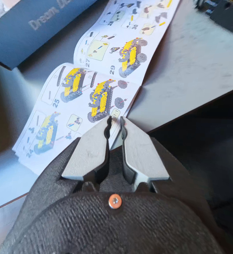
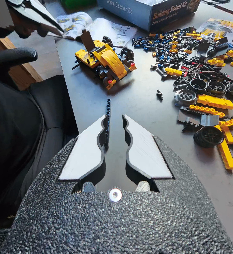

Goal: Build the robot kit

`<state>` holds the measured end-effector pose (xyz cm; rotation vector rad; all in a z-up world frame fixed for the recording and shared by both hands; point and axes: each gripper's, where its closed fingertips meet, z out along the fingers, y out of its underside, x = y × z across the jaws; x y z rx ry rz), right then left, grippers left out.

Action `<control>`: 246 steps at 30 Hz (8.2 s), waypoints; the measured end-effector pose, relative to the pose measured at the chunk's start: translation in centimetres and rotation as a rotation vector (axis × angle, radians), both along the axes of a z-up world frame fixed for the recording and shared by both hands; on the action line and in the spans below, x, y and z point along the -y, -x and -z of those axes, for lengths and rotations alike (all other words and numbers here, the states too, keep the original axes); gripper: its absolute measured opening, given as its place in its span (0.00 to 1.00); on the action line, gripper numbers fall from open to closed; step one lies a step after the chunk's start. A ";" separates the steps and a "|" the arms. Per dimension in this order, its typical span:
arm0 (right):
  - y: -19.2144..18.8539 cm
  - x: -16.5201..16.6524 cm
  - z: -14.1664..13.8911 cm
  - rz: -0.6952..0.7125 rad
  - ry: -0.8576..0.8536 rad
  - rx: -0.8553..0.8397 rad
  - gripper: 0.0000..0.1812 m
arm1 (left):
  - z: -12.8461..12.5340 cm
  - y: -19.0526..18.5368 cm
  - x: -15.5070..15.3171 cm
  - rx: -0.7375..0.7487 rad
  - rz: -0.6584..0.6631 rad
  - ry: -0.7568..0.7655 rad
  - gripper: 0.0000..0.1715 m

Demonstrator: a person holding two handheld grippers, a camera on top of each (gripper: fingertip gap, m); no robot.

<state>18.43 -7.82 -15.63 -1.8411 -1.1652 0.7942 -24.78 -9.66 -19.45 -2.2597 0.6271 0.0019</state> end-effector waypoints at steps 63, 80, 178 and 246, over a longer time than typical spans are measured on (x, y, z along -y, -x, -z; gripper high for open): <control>3.0 -0.6 4.6 0.020 0.089 0.261 0.09 | -2.2 -16.2 6.0 0.510 0.472 -0.247 0.12; 4.4 -3.8 0.9 0.062 0.137 0.042 0.11 | -2.5 -15.4 5.7 0.586 0.466 -0.230 0.11; 11.6 -18.4 -1.2 -0.031 -0.116 0.121 0.18 | -5.6 -24.0 -22.0 0.109 0.373 -0.306 0.11; 15.6 -26.3 2.4 0.150 0.089 0.566 0.03 | -8.9 -19.9 -24.1 0.388 0.140 -0.354 0.06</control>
